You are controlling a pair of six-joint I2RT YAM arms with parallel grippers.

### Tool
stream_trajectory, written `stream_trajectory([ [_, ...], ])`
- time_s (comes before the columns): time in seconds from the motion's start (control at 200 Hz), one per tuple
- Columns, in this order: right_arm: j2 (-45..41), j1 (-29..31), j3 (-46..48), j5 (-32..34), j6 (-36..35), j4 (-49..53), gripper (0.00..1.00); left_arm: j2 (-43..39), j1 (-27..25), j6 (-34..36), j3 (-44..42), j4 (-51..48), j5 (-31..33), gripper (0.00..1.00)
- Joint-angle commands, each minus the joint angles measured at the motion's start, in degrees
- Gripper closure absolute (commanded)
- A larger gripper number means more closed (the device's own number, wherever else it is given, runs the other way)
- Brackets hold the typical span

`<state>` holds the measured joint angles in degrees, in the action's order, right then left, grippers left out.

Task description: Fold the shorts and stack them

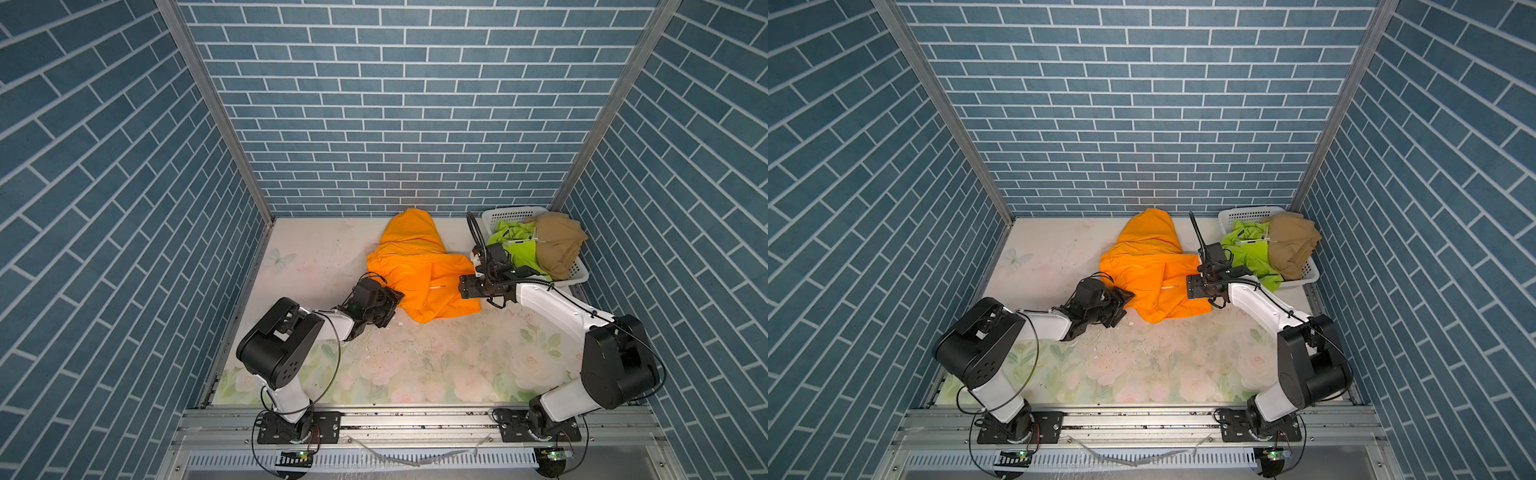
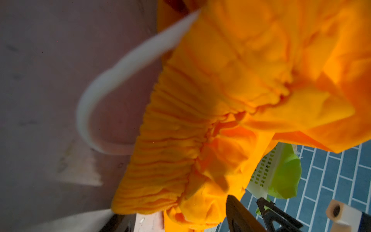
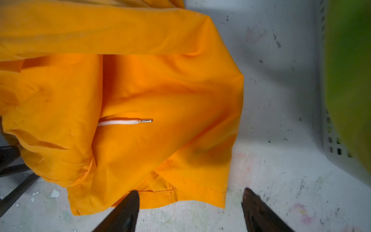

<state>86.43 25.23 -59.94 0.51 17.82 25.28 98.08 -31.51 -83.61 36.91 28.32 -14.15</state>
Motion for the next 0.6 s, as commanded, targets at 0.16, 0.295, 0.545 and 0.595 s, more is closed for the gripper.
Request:
stream_trajectory([
  [0.16,-2.59,0.24,3.88,-2.94,1.86,-2.92,0.19,10.92,1.44,-2.24,-0.17,4.86,4.44,0.62],
  [0.295,-2.93,0.42,5.65,-4.65,2.39,-4.53,0.19,13.10,1.76,-2.49,-1.39,10.21,5.22,0.82],
  [0.545,-2.74,7.27,7.74,-7.37,-1.41,-8.31,0.18,6.39,3.39,5.68,0.03,4.65,6.37,1.00],
  [0.595,-1.87,9.25,7.27,-7.80,-2.56,-8.39,0.18,3.48,3.91,8.50,2.04,0.10,6.24,1.00],
])
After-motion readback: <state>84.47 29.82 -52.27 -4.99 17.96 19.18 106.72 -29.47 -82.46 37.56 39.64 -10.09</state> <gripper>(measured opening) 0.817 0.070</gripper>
